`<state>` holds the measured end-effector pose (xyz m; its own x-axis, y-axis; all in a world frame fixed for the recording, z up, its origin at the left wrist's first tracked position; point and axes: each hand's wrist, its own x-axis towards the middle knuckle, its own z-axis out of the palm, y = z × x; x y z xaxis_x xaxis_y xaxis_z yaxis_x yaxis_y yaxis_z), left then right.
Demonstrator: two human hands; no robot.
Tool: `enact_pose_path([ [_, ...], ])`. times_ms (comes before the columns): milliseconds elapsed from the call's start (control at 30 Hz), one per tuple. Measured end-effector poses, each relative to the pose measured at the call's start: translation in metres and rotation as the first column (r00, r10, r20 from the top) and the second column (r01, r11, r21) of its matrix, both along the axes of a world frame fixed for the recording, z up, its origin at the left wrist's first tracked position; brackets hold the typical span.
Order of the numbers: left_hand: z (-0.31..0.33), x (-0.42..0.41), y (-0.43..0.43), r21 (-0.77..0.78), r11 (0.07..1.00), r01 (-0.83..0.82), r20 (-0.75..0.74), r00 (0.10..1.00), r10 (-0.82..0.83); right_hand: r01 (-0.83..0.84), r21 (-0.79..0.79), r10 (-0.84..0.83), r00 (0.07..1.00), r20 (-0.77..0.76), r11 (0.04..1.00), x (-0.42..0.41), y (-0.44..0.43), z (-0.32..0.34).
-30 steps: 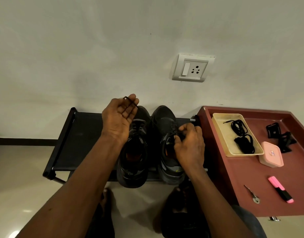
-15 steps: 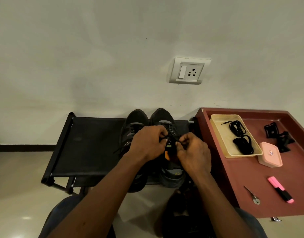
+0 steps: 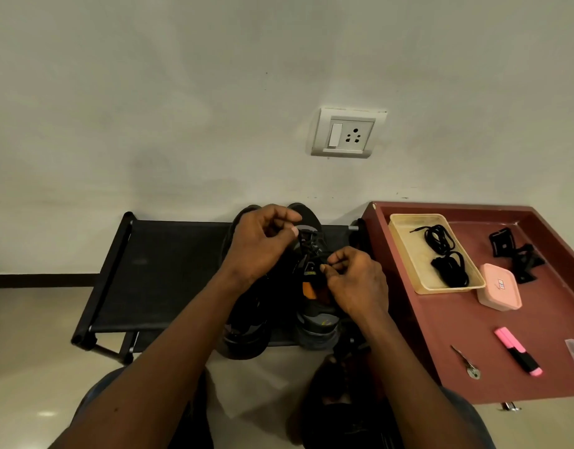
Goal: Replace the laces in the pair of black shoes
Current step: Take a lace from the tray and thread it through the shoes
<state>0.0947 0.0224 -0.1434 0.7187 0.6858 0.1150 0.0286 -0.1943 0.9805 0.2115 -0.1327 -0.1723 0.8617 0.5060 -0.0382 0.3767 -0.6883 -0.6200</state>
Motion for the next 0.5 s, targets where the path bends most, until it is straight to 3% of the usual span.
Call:
enact_pose_path([
  [167,0.019,-0.013,0.009,-0.321,0.945,-0.058,0.298,0.941,0.159,0.0,0.006,0.0,1.0,-0.001,1.0,0.0,0.0,0.0],
  [300,0.027,-0.026,0.021,-0.389,0.92,-0.053,0.407,0.886,0.223,-0.007,0.023,0.007,1.0,-0.009,1.0,0.0,-0.001,0.0],
  [367,0.024,-0.031,0.022,-0.24,0.965,-0.101,0.35,0.918,0.183,-0.014,0.027,0.014,1.0,-0.016,1.0,0.0,-0.001,0.0],
  [433,0.016,-0.033,0.02,0.176,0.971,-0.164,0.059,0.986,0.156,-0.024,0.031,0.025,0.999,-0.033,0.999,0.0,-0.001,0.0],
  [500,0.006,-0.032,0.014,0.601,0.799,0.002,-0.32,0.917,0.239,-0.034,0.037,0.036,0.998,-0.057,0.999,0.002,-0.001,0.001],
])
